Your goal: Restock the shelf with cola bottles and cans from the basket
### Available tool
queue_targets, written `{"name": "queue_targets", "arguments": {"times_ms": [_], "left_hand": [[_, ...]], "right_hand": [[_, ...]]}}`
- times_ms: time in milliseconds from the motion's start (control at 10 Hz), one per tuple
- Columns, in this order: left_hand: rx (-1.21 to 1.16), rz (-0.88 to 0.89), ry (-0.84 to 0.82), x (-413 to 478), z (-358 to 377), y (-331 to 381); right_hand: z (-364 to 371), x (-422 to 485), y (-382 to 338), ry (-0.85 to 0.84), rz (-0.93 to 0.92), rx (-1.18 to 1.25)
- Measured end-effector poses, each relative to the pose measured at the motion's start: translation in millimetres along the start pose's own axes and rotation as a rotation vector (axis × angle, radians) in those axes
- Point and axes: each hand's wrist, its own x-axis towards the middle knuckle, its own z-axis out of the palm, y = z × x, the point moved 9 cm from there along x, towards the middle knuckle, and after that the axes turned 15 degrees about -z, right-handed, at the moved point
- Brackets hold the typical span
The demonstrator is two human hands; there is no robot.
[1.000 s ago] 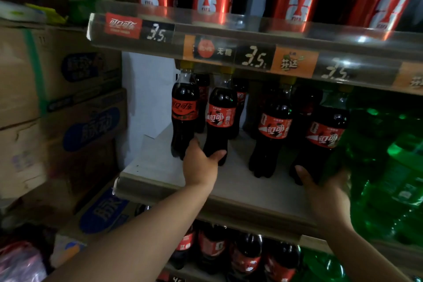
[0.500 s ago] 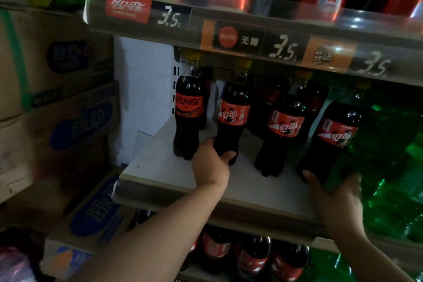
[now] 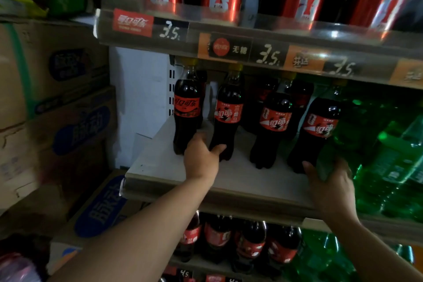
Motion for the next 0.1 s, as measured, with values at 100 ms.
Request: {"name": "queue_targets", "arguments": {"times_ms": [100], "left_hand": [[-0.03,0.062,-0.029,-21.9,-23.0,11.0]], "right_hand": [[-13.9,-11.8,-21.2,-0.026,0.007,-0.005]]}}
